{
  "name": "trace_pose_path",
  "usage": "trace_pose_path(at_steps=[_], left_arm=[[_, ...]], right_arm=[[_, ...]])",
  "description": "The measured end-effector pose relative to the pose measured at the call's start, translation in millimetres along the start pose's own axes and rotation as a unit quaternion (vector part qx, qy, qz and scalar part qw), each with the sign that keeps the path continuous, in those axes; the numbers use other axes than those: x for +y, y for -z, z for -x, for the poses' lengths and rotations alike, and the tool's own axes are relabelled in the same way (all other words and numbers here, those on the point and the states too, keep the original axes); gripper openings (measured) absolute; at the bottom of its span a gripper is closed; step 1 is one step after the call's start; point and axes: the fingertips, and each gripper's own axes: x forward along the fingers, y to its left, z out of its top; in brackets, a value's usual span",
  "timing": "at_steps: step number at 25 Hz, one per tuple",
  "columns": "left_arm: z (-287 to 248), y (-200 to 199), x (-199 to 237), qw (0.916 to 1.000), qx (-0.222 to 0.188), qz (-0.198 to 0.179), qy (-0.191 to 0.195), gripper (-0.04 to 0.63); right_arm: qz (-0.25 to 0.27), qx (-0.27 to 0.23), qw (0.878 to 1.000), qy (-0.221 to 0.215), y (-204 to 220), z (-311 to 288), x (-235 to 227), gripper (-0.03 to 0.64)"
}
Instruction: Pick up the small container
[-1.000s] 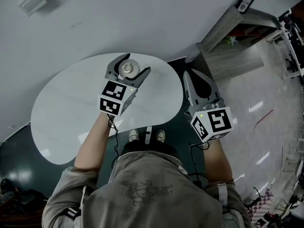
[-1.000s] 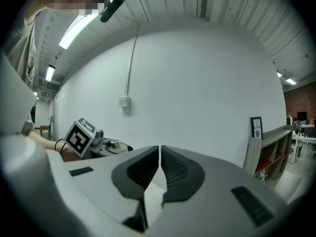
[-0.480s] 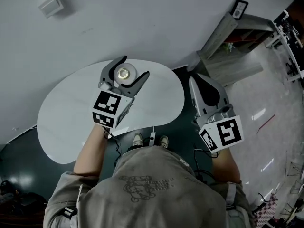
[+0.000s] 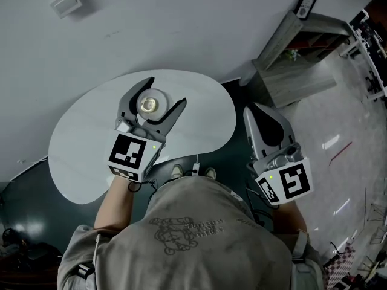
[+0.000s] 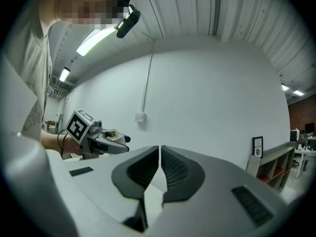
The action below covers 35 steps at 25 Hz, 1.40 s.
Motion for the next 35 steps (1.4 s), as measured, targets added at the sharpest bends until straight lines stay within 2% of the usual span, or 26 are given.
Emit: trace_pose_path(at_steps=[7,11,24,35], left_arm=[[11,17,-14,0.9999,0.015,-0.003,0.001,0.344],[11,19,-15,0.9998,0.018,-0.005,0.005,0.344],[10,28,-18,0.9995,0.026,0.006,0.016,0.344],[10,29,-21,0.9992,0.026,0.009,0.030,0.344]], right_arm=[[-0.029,0.032,0.999,0.005,33,10,3,0.034],[-0.019,0.038,0.999,-0.003,39,7,10,0.034],[-0.009,0.033,0.999,-0.004,35,6,12,0.034],[-0.023,0.040,0.999,-0.006,41,4,18,0.034]])
